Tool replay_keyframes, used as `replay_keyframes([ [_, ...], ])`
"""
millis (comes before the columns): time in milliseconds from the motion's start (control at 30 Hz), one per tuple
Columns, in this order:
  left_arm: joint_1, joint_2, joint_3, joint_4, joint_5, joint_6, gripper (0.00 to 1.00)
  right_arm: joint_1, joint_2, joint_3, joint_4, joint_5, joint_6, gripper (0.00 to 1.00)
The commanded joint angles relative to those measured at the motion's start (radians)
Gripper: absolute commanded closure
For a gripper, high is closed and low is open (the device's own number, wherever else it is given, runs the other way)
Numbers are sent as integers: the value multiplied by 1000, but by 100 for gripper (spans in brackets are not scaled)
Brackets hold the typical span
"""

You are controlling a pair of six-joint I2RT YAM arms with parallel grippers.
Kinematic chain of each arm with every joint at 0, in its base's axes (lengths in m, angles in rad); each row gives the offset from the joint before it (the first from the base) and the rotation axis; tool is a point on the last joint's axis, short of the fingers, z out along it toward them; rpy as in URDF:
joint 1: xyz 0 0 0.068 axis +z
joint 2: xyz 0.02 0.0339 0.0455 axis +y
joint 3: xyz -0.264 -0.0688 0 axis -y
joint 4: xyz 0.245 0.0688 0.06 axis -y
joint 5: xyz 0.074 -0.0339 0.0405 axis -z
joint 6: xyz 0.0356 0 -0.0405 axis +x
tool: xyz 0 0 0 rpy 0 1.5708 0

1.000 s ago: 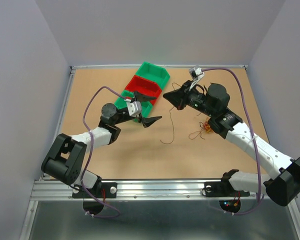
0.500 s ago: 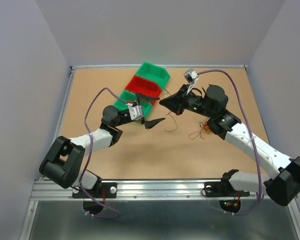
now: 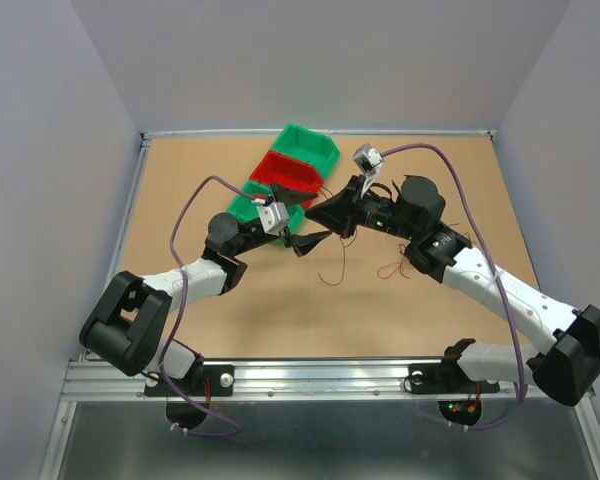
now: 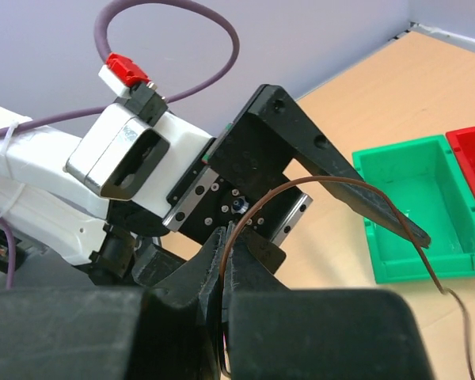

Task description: Untangle the cables

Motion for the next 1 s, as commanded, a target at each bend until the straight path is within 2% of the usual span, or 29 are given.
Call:
replay_keyframes([
  [0,-10,-11,-9,241,-8,-55,1,34,7,-16,78,15,0,99],
  [367,-18,-14,-15,233,-28,-32,1,66,42,-10,73,-23,-7,99],
  [433,-18,-11,-15,245,-5,-40,1,68,49,-8,75,-32,-9,99],
  [633,-17,-7,-30,319,187,-75,1,71,59,-1,76,-31,-17,99],
  [967,-18,-34,-44,299,236,-37,2,71,-27,-31,-3,-20,-96,99],
])
